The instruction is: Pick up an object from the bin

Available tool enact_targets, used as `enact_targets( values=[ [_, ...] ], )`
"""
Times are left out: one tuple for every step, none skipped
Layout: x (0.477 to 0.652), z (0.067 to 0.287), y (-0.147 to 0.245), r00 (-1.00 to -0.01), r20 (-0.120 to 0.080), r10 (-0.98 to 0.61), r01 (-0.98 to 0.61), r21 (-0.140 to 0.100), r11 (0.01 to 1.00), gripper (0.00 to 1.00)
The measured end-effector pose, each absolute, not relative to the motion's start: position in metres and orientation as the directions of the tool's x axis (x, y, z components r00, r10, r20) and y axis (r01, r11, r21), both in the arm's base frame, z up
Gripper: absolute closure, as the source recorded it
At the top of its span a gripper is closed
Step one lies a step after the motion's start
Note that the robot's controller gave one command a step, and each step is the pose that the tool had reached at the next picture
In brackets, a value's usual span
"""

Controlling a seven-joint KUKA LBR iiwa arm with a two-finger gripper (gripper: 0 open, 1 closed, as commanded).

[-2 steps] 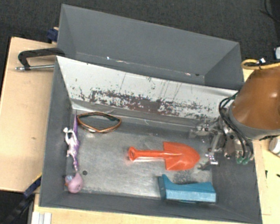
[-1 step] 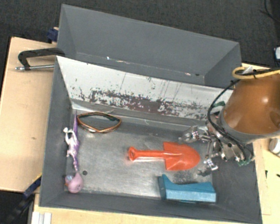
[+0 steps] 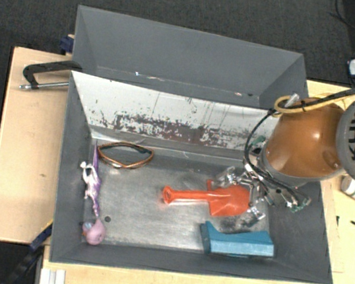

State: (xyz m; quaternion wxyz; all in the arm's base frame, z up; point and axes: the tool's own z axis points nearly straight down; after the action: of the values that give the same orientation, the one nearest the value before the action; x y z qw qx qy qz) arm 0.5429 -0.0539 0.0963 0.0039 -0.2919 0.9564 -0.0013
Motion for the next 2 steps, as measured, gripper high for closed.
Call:
enact_targets(
  values=[
    [0.5465,0.0752,-0.0272,-0.979,-0.005,-0.202,-0.202,-0.001,0.979,1.0],
    [0.5465,0.0751,-0.0272,-0.979,-0.005,-0.202,-0.202,-0.001,0.979,1.0]
  ],
)
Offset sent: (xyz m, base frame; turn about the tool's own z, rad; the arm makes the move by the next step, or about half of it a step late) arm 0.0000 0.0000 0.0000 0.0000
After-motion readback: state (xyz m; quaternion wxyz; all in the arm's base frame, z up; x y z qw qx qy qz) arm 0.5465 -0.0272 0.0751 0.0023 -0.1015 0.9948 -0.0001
